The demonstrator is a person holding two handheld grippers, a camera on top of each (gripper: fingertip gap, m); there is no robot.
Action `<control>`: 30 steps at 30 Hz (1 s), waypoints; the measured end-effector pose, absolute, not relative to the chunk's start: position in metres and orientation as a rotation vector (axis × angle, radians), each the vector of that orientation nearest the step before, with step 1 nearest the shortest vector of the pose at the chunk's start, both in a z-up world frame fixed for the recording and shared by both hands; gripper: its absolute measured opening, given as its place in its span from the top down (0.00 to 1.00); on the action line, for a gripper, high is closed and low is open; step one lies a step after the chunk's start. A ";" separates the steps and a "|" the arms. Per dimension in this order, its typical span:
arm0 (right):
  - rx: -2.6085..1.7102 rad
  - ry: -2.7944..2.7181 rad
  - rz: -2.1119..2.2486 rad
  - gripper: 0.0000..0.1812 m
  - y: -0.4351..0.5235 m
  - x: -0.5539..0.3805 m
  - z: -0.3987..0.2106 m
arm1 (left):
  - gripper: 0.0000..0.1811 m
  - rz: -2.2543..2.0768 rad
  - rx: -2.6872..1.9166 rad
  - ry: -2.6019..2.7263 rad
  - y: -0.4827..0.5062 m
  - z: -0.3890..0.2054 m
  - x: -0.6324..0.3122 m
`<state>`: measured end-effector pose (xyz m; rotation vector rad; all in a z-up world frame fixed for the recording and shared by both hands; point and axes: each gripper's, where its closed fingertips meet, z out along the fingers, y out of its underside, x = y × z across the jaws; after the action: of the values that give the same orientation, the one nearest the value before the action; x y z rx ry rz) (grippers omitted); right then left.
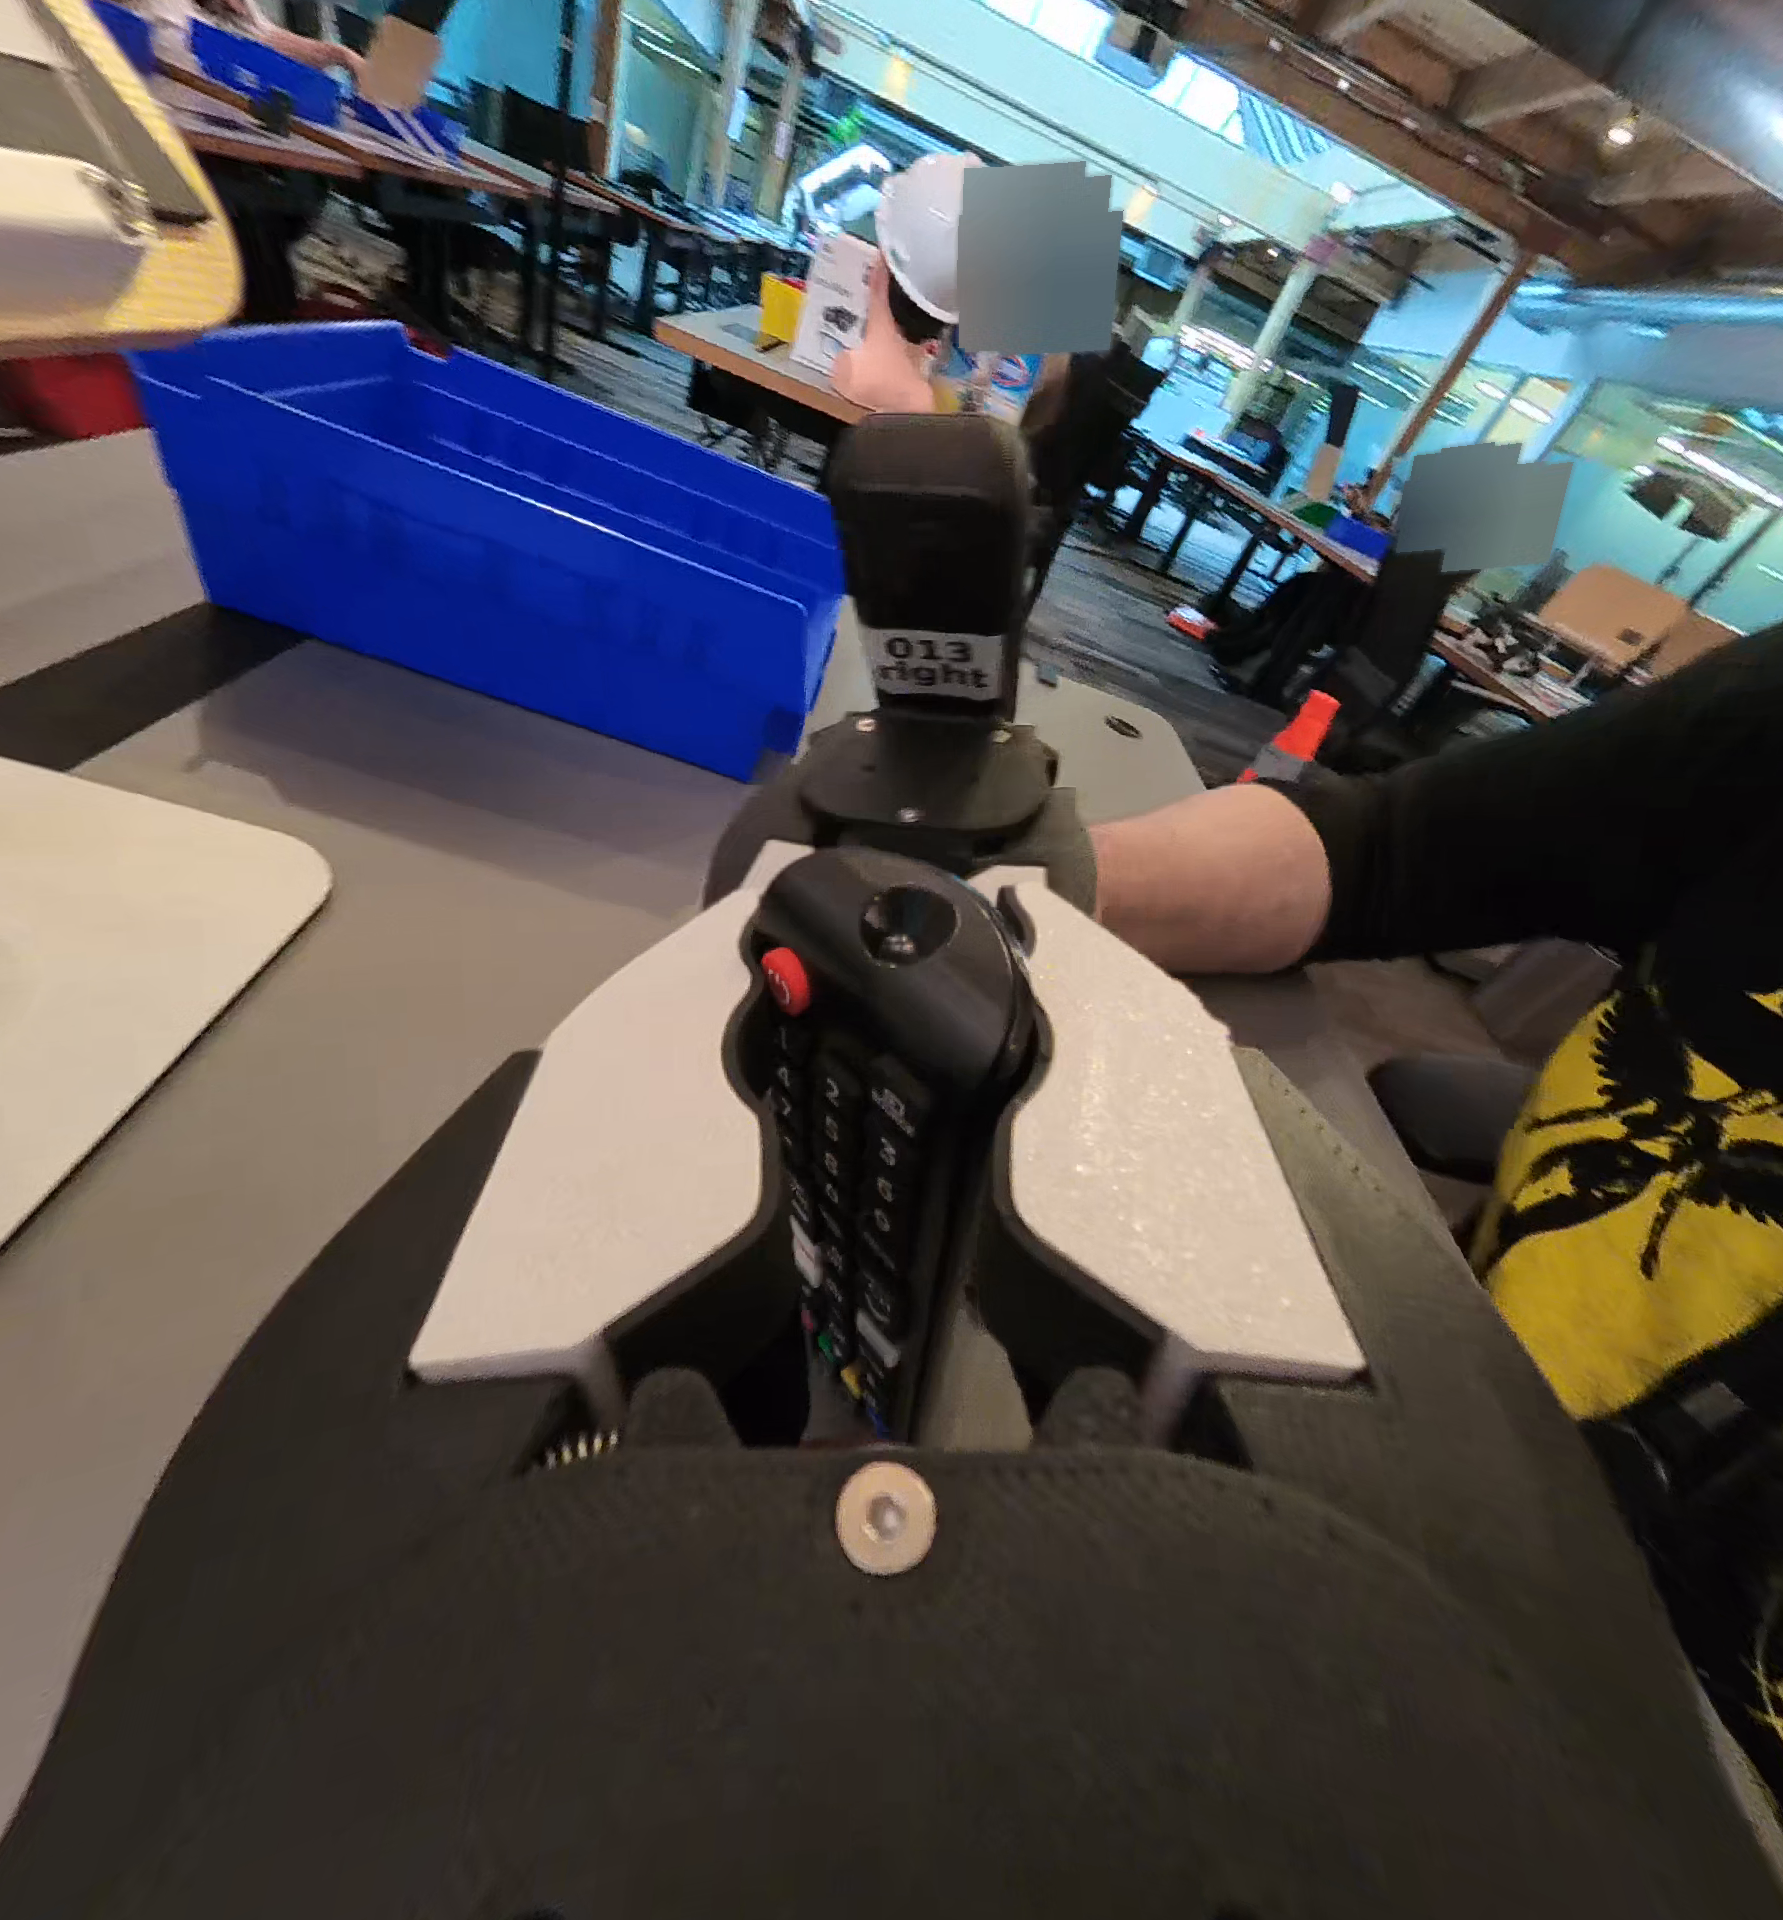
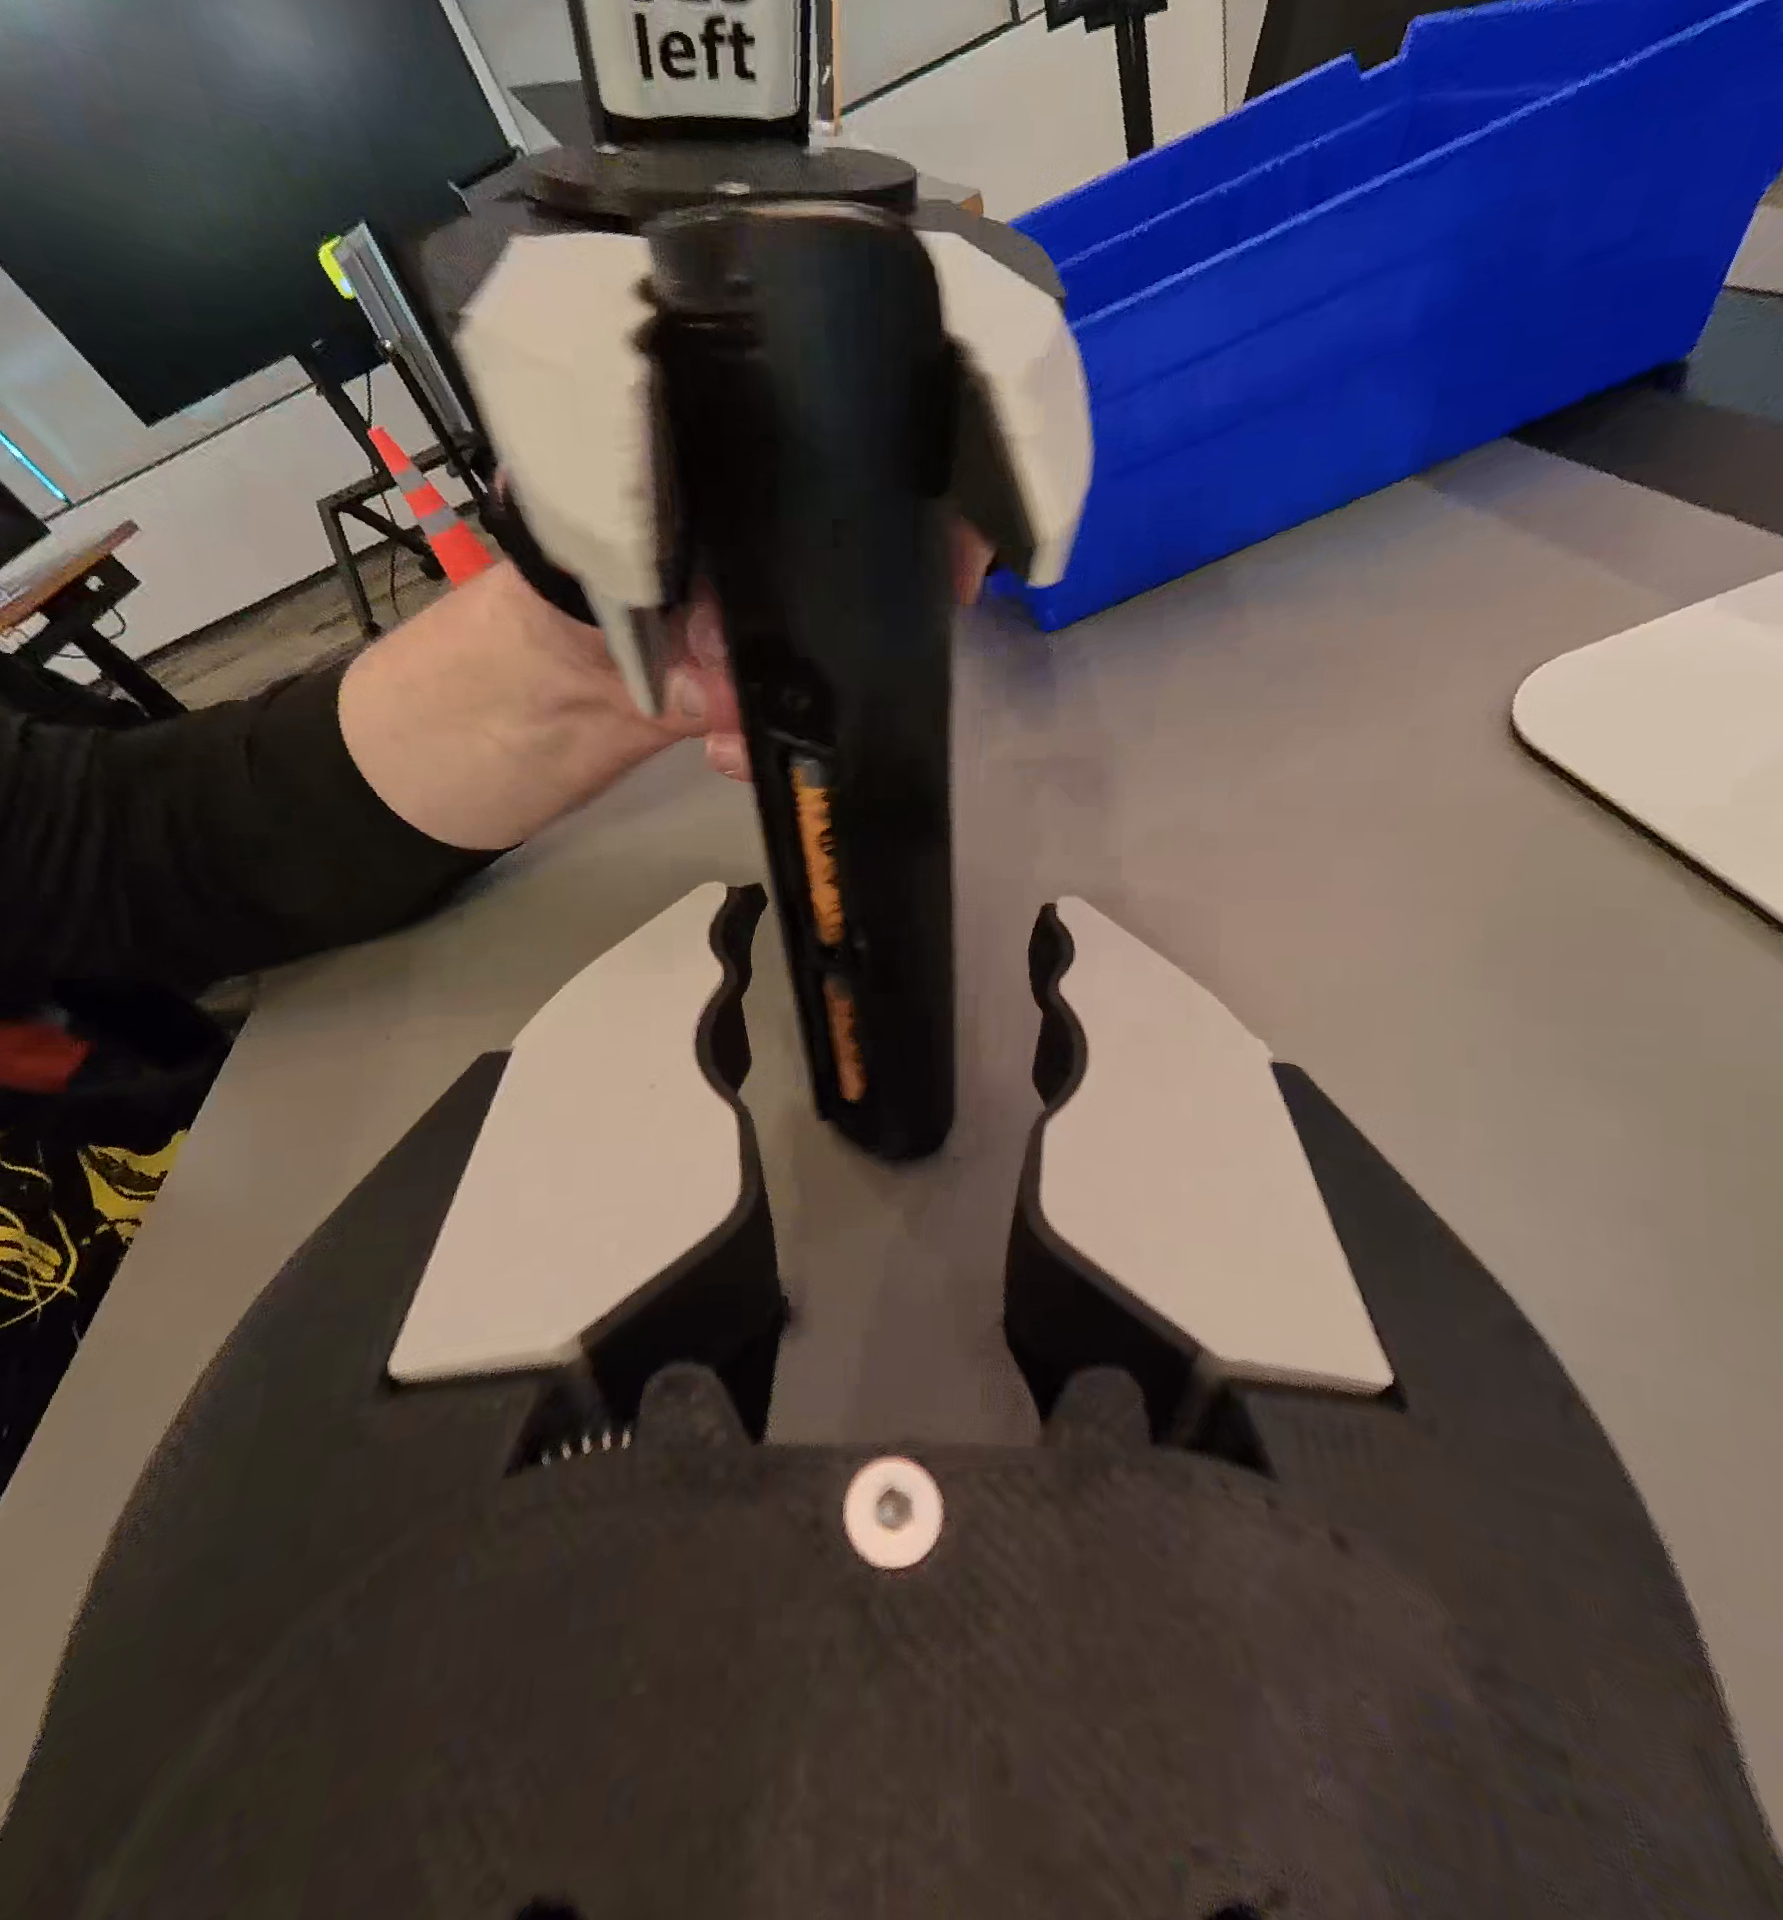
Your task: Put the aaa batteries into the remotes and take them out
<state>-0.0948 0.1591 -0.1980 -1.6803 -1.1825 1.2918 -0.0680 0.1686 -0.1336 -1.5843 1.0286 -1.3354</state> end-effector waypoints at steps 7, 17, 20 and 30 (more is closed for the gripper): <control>-1.663 -1.220 1.322 0.85 0.158 -0.103 -0.200 | 0.79 -1.270 -1.575 1.032 0.173 -0.138 -0.073; -1.695 -1.294 1.250 0.87 0.156 -0.102 -0.206 | 0.84 -1.230 -1.573 0.965 0.181 -0.140 -0.069; -1.727 -1.326 1.178 0.87 0.156 -0.103 -0.207 | 0.85 -1.196 -1.570 0.955 0.181 -0.140 -0.067; -1.828 -1.299 0.959 0.85 0.155 -0.109 -0.210 | 0.85 -1.071 -1.582 0.895 0.185 -0.139 -0.072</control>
<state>-0.1092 0.1552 -0.2096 -1.8280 -1.2989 0.9589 -0.0721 0.1849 -0.1387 -1.5824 0.8952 -1.0709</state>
